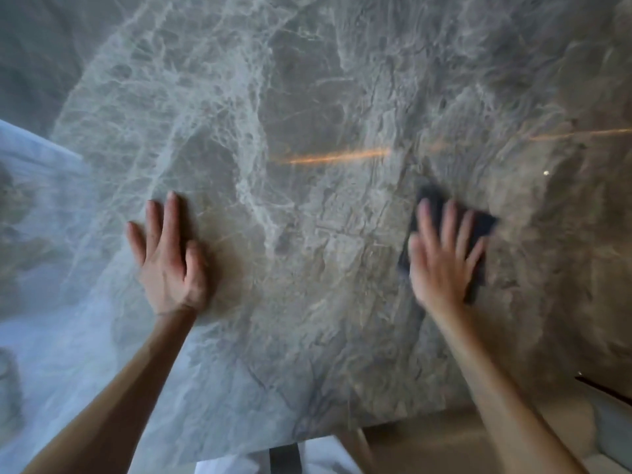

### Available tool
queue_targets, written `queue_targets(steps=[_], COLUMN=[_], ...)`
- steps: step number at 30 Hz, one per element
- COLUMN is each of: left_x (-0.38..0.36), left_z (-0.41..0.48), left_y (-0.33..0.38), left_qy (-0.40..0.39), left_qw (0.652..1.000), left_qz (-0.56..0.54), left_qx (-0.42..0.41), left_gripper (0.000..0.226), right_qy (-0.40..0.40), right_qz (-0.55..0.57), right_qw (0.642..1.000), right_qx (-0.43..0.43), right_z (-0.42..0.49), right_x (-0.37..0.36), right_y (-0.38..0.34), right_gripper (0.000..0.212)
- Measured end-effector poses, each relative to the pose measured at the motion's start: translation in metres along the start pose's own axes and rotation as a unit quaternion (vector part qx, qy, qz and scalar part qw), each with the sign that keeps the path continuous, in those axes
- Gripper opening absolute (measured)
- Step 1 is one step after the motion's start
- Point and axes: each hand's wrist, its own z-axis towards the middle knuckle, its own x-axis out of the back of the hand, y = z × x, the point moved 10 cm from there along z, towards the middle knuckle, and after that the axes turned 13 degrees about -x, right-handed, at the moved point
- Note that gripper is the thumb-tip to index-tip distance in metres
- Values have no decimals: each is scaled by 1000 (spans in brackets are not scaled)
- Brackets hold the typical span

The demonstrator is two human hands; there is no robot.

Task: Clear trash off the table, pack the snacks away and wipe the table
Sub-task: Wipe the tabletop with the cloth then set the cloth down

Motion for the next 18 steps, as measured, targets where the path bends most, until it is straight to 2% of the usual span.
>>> queue_targets(steps=[1, 2, 3, 4, 5, 6, 7, 9, 11, 13, 14, 16, 18], left_x=[0, 0, 0, 1, 2, 1, 1, 2, 2, 1, 1, 2, 7], left_z=[1, 0, -1, -1, -1, -1, -2, -3, 0, 2, 3, 3, 1], left_y=[0, 0, 0, 0, 1, 1, 0, 2, 5, 6, 7, 6, 4], left_qy=[2, -1, -7, -9, -9, -13, -16, -21, -36, -40, -38, -23, -3], left_qw=[1000, 1000, 1000, 1000, 1000, 1000, 999, 999, 999, 999, 999, 999, 1000], left_qz=[2, 2, 1, -3, -10, -16, -19, -9, 10, 20, 22, 17, 0], left_qx=[1, 2, 3, 5, 9, 15, 21, 22, 11, 9, 9, 15, 13], left_gripper=[65, 66, 66, 67, 67, 68, 68, 68, 68, 69, 69, 68, 66], right_qy=[18, 39, 66, 42, 10, -31, -47, -49, 0, 40, 53, 77, 104], right_qz=[36, 58, 47, 30, 27, 11, -18, -57, -53, 14, 45, 54, 30], right_qw=[996, 995, 997, 989, 965, 940, 929, 946, 985, 999, 998, 995, 977], right_qx=[-77, -70, 4, 138, 261, 339, 367, 315, 164, 26, 0, 45, 184], right_z=[26, 21, -13, -71, -141, -198, -227, -184, -66, 55, 98, 122, 52], right_x=[8, 5, 1, -16, -32, -47, -56, -44, -16, 14, 26, 31, 22], right_y=[-17, -50, -88, -123, -131, -109, -69, -2, 22, -13, -52, -150, -227], right_gripper=[62, 62, 64, 65, 65, 63, 62, 65, 64, 62, 62, 62, 63])
